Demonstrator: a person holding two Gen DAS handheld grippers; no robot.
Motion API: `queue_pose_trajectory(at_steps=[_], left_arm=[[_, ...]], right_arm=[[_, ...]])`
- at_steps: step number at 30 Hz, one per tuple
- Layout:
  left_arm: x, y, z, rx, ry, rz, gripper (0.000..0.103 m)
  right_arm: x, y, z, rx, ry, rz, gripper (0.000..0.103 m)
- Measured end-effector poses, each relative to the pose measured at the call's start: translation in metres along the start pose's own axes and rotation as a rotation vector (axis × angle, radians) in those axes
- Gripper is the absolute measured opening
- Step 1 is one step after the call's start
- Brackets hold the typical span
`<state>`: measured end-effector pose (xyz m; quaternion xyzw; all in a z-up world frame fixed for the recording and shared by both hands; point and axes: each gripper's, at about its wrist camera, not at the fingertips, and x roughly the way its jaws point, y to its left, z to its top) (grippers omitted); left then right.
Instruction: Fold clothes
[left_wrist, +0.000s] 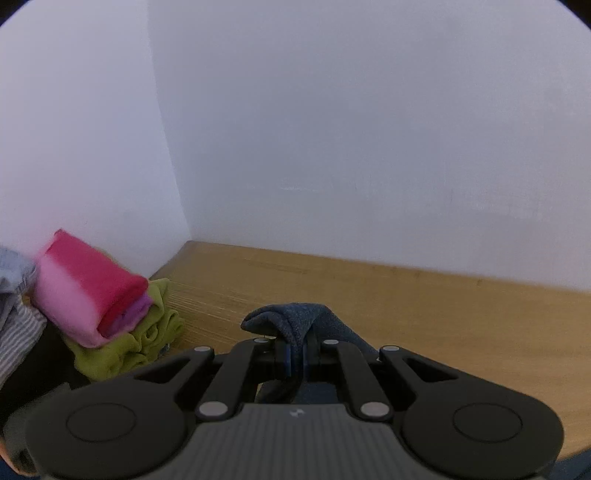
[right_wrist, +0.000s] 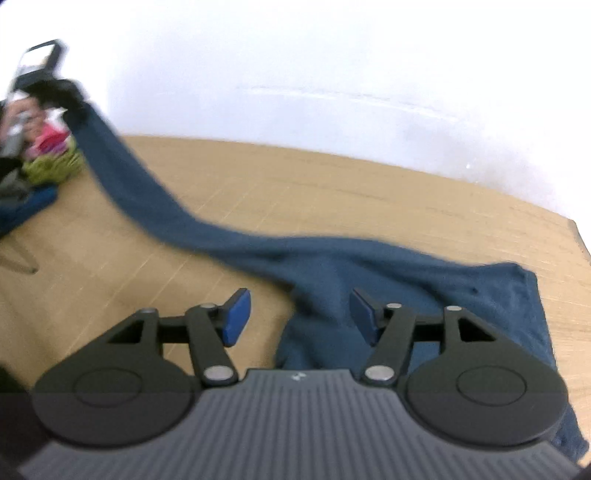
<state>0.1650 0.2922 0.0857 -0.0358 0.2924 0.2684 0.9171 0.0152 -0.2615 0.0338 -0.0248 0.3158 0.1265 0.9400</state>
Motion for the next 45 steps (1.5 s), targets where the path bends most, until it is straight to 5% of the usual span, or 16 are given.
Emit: queue_pose_trajectory(at_steps=[9,15,16,17,18,23,26,29,31,32,35,38,40,45], left_arm=[[-0.045,0.047,-0.002,-0.098,-0.011,-0.016,0.006],[-0.049,0.075,-0.026,-0.157,0.065,0.003,0.006],[-0.048,0.077,-0.031,-0.163,0.081,0.007,0.006],[-0.047,0.079,-0.035,-0.169,0.098,0.009,0.006],[-0.046,0.079,-0.039,-0.177,0.116,0.007,0.006],[-0.016,0.065,-0.042,-0.137,0.175,0.085,0.007],[0.043,0.045,-0.034,-0.091,0.239,0.140,0.016],[0.114,0.016,-0.033,-0.024,0.363,0.232,0.034],[0.149,-0.001,-0.038,0.002,0.465,0.260,0.035],[0.153,-0.007,-0.040,0.006,0.479,0.242,0.036],[0.148,-0.028,-0.047,0.082,0.457,0.179,0.047],[0.135,-0.040,-0.055,0.134,0.409,0.115,0.049],[0.119,-0.052,-0.064,0.153,0.386,0.015,0.049],[0.074,-0.105,-0.114,0.224,0.393,-0.248,0.052]], right_arm=[[0.131,-0.055,0.027,0.695,0.102,0.265,0.063],[0.180,-0.037,0.020,0.753,0.217,0.169,0.060],[0.181,-0.035,0.019,0.745,0.200,0.162,0.050],[0.180,-0.035,0.019,0.736,0.184,0.142,0.010],[0.177,-0.036,0.019,0.758,0.166,0.136,0.007],[0.131,-0.055,0.060,0.787,-0.128,0.222,0.007],[0.151,-0.063,0.107,0.714,-0.175,0.199,0.010],[0.225,-0.064,0.141,0.589,-0.003,0.096,0.016],[0.271,-0.057,0.141,0.560,0.174,0.000,0.016],[0.277,-0.054,0.138,0.567,0.203,-0.021,0.016],[0.246,-0.046,0.123,0.602,0.084,0.056,0.022],[0.211,-0.064,0.123,0.582,0.056,0.115,0.025],[0.178,-0.072,0.117,0.555,0.044,0.135,0.027],[0.095,-0.032,0.063,0.257,0.122,0.032,0.054]])
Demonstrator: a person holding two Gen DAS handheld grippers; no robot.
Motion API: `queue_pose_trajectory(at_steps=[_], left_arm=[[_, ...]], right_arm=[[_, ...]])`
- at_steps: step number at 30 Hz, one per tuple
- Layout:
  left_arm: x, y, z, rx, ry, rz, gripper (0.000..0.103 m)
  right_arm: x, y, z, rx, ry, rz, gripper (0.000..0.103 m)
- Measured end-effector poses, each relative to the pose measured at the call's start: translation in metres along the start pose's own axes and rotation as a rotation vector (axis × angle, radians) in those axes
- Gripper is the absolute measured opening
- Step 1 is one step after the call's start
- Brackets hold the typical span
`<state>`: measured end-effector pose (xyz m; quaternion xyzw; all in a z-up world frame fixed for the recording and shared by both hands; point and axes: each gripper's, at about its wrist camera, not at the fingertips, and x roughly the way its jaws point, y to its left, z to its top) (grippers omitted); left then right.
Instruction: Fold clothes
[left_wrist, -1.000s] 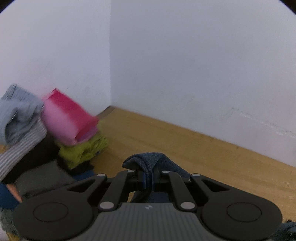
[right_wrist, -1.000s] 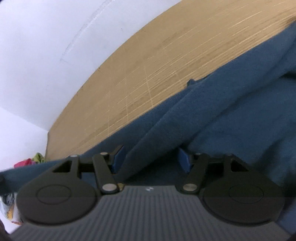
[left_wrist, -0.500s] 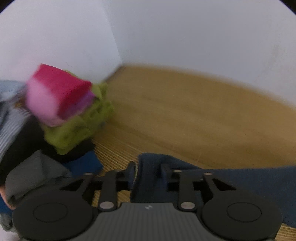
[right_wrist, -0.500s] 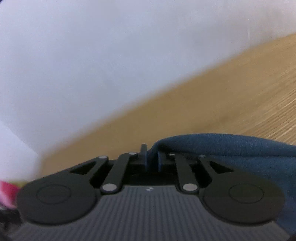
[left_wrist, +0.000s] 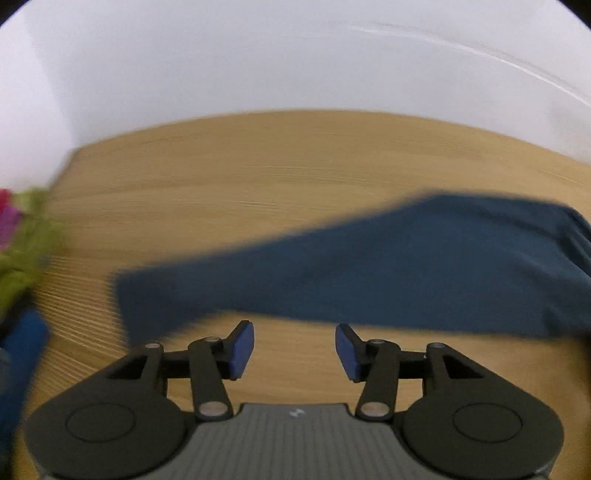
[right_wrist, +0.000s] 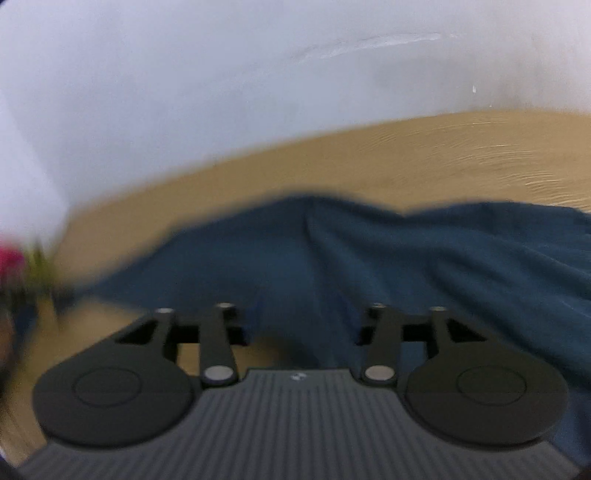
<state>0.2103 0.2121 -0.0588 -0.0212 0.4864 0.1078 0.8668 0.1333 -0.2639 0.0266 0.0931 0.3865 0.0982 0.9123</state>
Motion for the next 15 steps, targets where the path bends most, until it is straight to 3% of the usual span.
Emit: queue_pose_trajectory(at_steps=[2,6,10,14,15], left_arm=[[0.001,-0.029,-0.017,0.019,0.009,-0.091,0.052],[0.003,-0.081,-0.046,0.072,0.075,-0.220,0.051],[-0.009,-0.103,-0.069,0.148,0.090,-0.258,0.051],[-0.019,-0.089,-0.083,0.125,0.092,-0.240,0.051],[-0.022,-0.083,-0.085,0.114,0.090,-0.231,0.051]], right_arm=[[-0.016,0.022,-0.030,-0.112,0.063,-0.050,0.054],[-0.016,0.057,-0.063,-0.291,0.065,-0.107,0.052],[0.004,0.066,-0.067,-0.366,0.046,-0.181,0.051],[0.031,0.059,-0.065,-0.363,0.083,-0.212,0.048],[0.033,0.055,-0.063,-0.339,0.075,-0.205,0.031]])
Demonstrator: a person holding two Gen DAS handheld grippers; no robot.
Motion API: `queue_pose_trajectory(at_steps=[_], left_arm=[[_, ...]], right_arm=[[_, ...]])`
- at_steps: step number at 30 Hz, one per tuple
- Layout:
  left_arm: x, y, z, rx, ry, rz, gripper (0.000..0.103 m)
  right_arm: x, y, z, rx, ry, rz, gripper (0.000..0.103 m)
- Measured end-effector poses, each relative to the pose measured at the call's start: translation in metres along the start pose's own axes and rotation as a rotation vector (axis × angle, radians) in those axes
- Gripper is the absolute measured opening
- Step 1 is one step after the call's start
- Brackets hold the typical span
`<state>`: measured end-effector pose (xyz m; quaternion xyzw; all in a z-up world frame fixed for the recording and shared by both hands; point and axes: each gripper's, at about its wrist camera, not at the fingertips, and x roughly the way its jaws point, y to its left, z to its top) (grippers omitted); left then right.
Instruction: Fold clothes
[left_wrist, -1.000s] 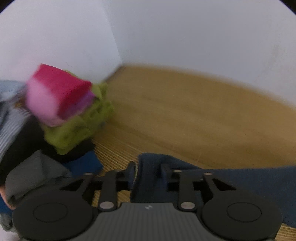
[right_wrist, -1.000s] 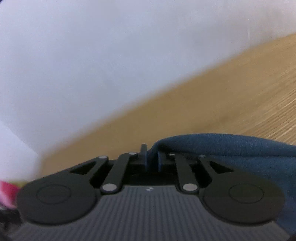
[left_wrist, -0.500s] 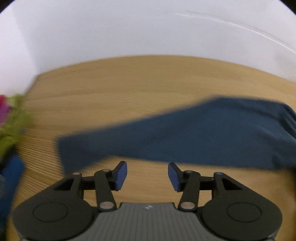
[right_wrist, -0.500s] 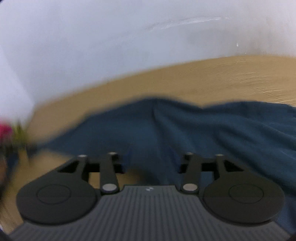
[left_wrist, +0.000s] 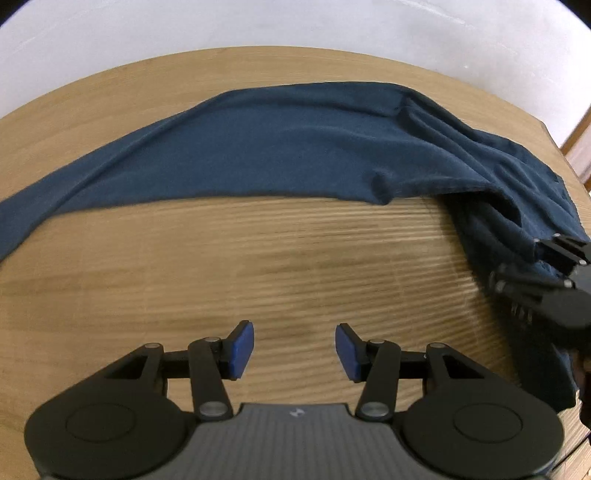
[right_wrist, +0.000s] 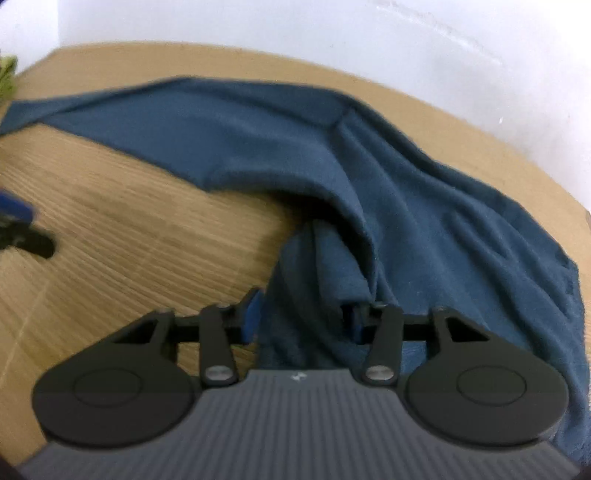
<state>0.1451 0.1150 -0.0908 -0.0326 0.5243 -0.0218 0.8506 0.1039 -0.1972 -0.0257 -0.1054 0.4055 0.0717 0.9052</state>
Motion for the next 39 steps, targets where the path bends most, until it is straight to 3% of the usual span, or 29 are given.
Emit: queue_pose_trajectory(at_steps=[1,2,4,7,10,14,15,17,22,24,26,31,35,39], left_arm=[[-0.004,0.005,-0.003,-0.011,-0.003,0.008,0.051],[-0.007,0.010,-0.006,-0.022,-0.005,0.016,0.051],[-0.019,0.023,-0.013,-0.052,-0.019,0.038,0.051],[-0.042,0.045,-0.025,-0.102,-0.053,0.074,0.051],[-0.070,0.069,-0.041,-0.150,-0.093,0.125,0.052],[-0.093,0.099,-0.061,-0.208,-0.119,0.231,0.053],[-0.095,0.105,-0.065,-0.223,-0.113,0.254,0.053],[-0.098,0.118,-0.075,-0.255,-0.102,0.293,0.053],[-0.113,0.140,-0.102,-0.280,-0.076,0.294,0.054],[-0.108,0.135,-0.106,-0.260,-0.061,0.284,0.054],[-0.105,0.126,-0.112,-0.232,-0.051,0.261,0.054],[-0.097,0.101,-0.119,-0.148,-0.067,0.181,0.058],[-0.083,0.087,-0.115,-0.147,-0.058,0.110,0.059],[-0.065,0.080,-0.109,-0.152,-0.034,0.133,0.061]], right_arm=[[0.002,-0.004,0.000,0.025,-0.007,0.006,0.020],[0.004,-0.009,0.001,0.050,-0.013,0.012,0.016],[-0.016,-0.016,0.000,0.117,-0.088,0.103,0.015],[-0.078,-0.013,-0.004,0.128,-0.264,0.335,0.015],[-0.133,0.001,-0.006,0.109,-0.367,0.601,0.015],[-0.144,0.059,-0.001,0.050,-0.342,0.940,0.020],[-0.147,0.074,0.000,0.034,-0.334,1.025,0.033],[-0.144,0.095,-0.005,0.008,-0.287,0.959,0.055],[-0.141,0.132,-0.018,-0.031,-0.199,0.802,0.056],[-0.144,0.109,-0.023,0.024,-0.201,0.744,0.065],[-0.138,0.102,-0.024,0.098,-0.192,0.661,0.065],[-0.122,0.059,-0.036,0.278,-0.120,0.336,0.065],[-0.115,-0.001,-0.068,0.457,-0.081,0.048,0.065],[-0.116,-0.074,-0.105,0.743,-0.054,-0.181,0.065]])
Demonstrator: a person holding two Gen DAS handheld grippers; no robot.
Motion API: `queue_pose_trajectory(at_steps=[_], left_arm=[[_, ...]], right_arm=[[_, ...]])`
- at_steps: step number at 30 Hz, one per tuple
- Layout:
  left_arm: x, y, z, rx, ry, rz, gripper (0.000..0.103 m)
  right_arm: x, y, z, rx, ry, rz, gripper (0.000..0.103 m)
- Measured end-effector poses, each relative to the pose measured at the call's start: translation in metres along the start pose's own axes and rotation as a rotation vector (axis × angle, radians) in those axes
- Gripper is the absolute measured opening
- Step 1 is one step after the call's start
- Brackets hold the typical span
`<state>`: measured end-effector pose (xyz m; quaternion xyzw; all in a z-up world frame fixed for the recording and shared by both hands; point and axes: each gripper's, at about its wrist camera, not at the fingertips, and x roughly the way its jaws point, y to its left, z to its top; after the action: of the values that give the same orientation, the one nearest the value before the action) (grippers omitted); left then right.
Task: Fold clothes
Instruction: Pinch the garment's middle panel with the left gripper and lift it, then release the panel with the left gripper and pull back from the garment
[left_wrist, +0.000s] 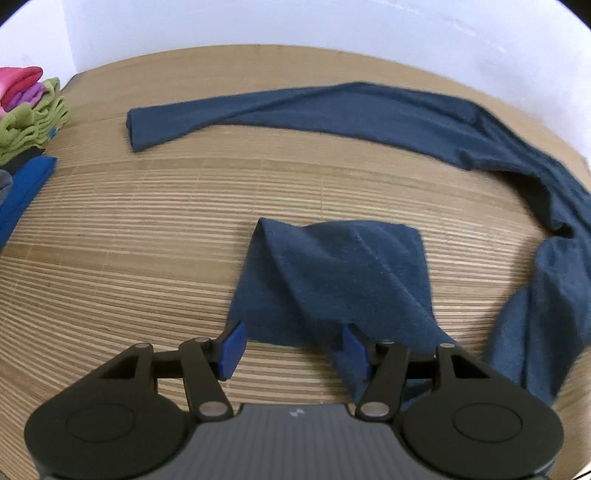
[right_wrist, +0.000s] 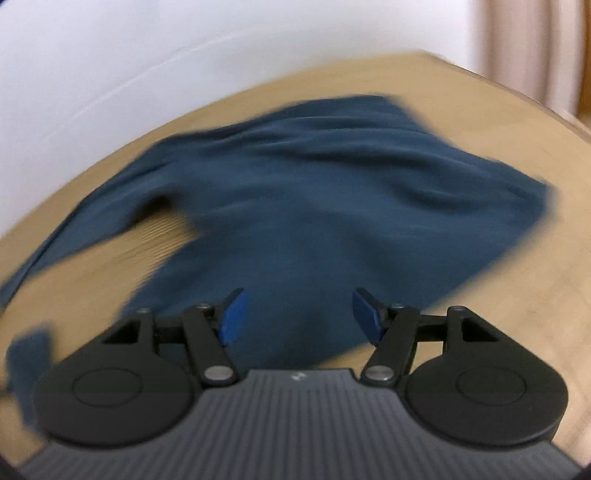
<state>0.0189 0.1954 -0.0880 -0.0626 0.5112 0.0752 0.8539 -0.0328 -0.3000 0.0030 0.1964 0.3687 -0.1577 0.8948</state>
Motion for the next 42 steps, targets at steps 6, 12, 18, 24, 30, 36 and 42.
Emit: queue_pose_trajectory(at_steps=[6,12,18,24,30,36,42], left_arm=[[0.010,-0.013,0.006,-0.055,0.011,0.022,0.061],[0.010,-0.029,0.008,-0.119,0.027,0.015,0.061],[0.027,-0.047,0.008,-0.231,0.057,0.089,0.065],[0.015,-0.064,0.011,-0.331,0.101,0.235,0.019],[-0.012,-0.060,-0.008,-0.370,0.151,0.311,0.021],[-0.023,-0.063,-0.018,-0.357,0.150,0.272,0.033],[-0.029,-0.079,-0.009,-0.217,0.106,0.305,0.046]], right_arm=[[0.015,-0.076,0.019,0.202,-0.032,-0.181,0.065],[0.039,-0.119,0.038,0.268,-0.056,-0.245,0.065],[0.079,-0.114,0.061,0.157,-0.102,-0.206,0.064],[0.081,-0.101,0.078,0.131,-0.188,-0.264,0.011],[0.054,-0.147,0.107,0.081,-0.251,-0.442,0.007],[0.041,-0.179,0.111,0.123,-0.178,-0.268,0.014],[0.033,-0.076,0.062,-0.247,-0.022,0.119,0.035]])
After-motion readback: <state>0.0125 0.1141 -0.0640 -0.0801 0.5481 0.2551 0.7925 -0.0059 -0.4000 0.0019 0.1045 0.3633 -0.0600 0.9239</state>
